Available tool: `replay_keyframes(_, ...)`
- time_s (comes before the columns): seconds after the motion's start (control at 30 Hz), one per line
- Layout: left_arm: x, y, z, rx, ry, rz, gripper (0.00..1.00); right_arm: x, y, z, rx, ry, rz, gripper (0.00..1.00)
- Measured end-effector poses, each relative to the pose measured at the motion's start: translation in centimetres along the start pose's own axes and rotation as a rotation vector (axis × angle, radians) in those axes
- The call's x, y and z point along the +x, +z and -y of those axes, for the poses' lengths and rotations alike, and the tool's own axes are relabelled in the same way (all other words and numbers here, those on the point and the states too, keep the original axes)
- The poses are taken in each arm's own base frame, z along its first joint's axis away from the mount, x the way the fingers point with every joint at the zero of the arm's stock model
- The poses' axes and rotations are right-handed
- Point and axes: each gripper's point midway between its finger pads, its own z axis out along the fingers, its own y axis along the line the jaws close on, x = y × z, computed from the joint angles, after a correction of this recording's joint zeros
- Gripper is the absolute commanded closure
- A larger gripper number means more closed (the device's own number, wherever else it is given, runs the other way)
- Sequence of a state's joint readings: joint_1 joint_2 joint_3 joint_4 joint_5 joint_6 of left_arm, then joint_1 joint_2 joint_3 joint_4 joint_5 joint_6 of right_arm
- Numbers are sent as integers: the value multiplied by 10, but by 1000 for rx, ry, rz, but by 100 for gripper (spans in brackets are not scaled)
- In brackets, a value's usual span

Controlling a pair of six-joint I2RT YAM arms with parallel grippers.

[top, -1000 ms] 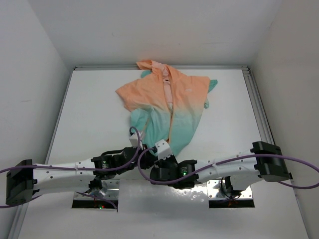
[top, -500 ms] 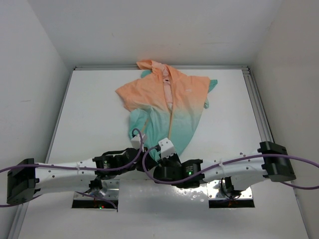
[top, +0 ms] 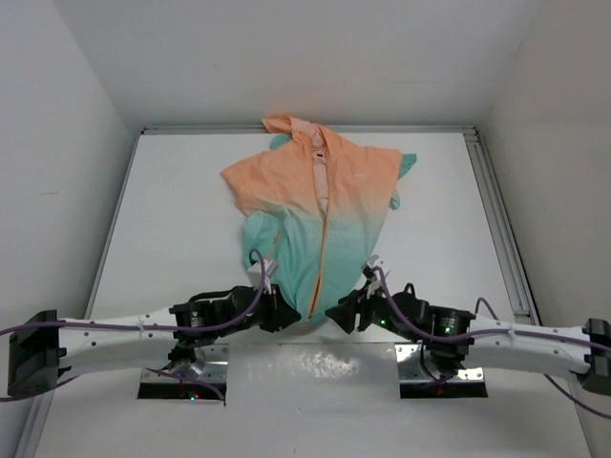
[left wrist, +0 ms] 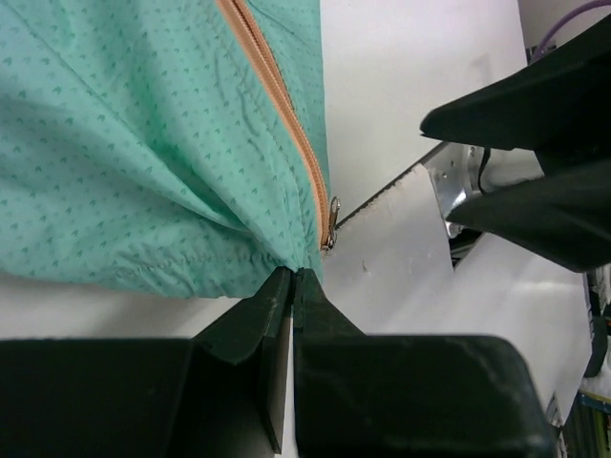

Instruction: Zip up the jacket

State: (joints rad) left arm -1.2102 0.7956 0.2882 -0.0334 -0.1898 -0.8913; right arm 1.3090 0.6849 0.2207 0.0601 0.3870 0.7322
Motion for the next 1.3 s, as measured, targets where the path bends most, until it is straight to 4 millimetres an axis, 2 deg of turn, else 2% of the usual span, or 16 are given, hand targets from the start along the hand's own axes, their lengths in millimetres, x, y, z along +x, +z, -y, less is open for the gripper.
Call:
replay_keyframes(0.13, 1, -1, 3, 22, -3, -3, 100, -11, -7, -23, -165, 45, 41, 49)
replay_keyframes(0.27, 4, -2, 5, 48, -11, -9, 100, -8, -7, -42, -266, 49, 13, 50)
replay_keyframes(0.37, 6, -4, 6, 62, -16, -15, 100, -6, -7, -46, -297, 49, -2, 49)
replay_keyframes(0.63, 0, -11, 17, 119, -28, 4, 100, -5, -3, -41, -280, 51, -10, 50)
replay_keyframes(0.93, 3, -13, 23, 151, -28, -12, 100, 14, 9, -32, -247, 42, -89, 50)
replay_keyframes(1.3, 5, -13, 23, 158, -27, -20, 100, 15, 15, -35, -258, 41, -103, 54)
